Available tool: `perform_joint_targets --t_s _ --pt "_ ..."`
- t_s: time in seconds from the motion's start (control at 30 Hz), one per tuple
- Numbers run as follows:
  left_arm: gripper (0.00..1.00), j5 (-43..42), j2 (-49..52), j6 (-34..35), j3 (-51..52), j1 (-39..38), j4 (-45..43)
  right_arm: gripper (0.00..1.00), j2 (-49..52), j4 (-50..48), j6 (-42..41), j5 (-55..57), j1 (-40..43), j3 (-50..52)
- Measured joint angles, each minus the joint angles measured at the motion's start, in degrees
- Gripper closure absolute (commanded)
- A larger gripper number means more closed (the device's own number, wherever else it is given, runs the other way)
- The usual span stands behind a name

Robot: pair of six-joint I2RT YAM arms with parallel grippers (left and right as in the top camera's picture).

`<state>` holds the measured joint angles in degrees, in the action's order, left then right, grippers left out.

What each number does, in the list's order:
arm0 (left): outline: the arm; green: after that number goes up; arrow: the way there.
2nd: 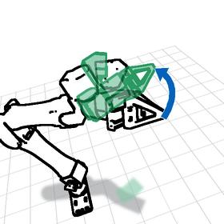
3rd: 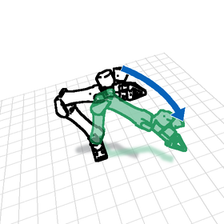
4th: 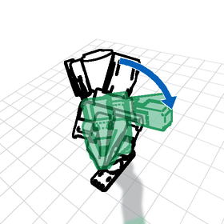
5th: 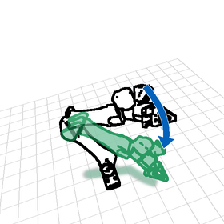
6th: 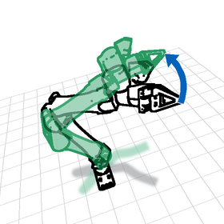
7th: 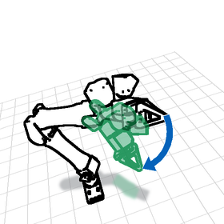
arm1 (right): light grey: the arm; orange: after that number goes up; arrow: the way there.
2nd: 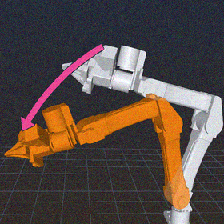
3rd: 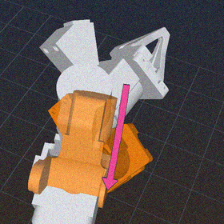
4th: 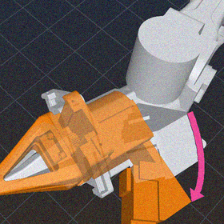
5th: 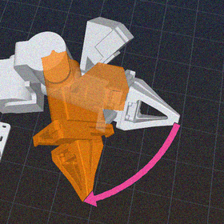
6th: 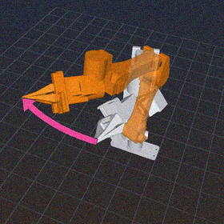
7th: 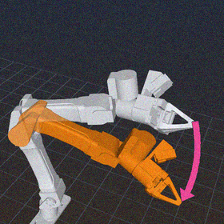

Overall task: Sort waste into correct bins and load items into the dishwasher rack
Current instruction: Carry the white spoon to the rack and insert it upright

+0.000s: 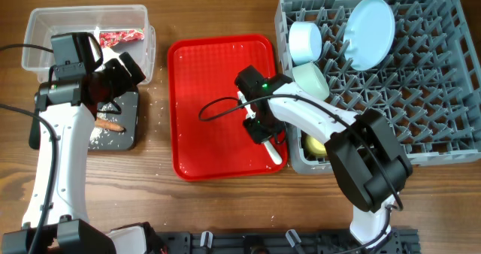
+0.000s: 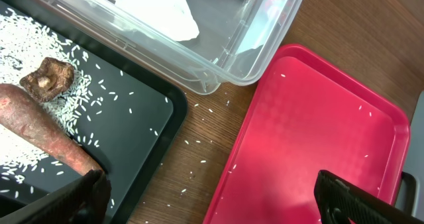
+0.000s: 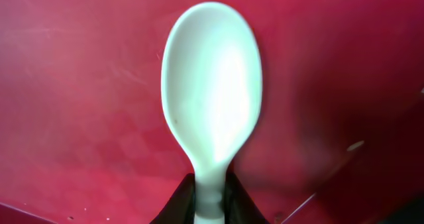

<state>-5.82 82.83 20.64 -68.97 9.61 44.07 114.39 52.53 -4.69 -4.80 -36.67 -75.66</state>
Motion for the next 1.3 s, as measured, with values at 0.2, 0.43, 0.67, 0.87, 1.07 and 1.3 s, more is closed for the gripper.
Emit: perform_joint_targets --t_s 0.2,0.43,0.67,0.87,1.07,1.3 --pt "0.0 0.0 0.0 0.0 0.0 0.0 0.0 0.95 0.0 0.2 0.0 -0.1 0.0 -0.2" --pt "0.0 0.0 0.0 0.0 0.0 0.0 0.0 0.96 0.0 5.9 0.0 -0.1 0.0 -7.1" --pt "0.0 0.0 0.0 0.0 0.0 0.0 0.0 0.96 -0.1 14.3 0.0 -0.1 0.2 -24.2" --pt "0.0 0.0 0.0 0.0 0.0 0.0 0.0 0.96 -4.7 17.4 -0.2 -0.1 5.7 -31.8" --pt "0.0 0.0 0.0 0.0 0.0 0.0 0.0 0.96 -10.2 20.1 -1.9 0.9 21.2 -32.6" --pt "0.0 0.0 0.0 0.0 0.0 0.0 0.0 0.96 -10.4 18.4 -1.0 2.5 32.8 -30.3"
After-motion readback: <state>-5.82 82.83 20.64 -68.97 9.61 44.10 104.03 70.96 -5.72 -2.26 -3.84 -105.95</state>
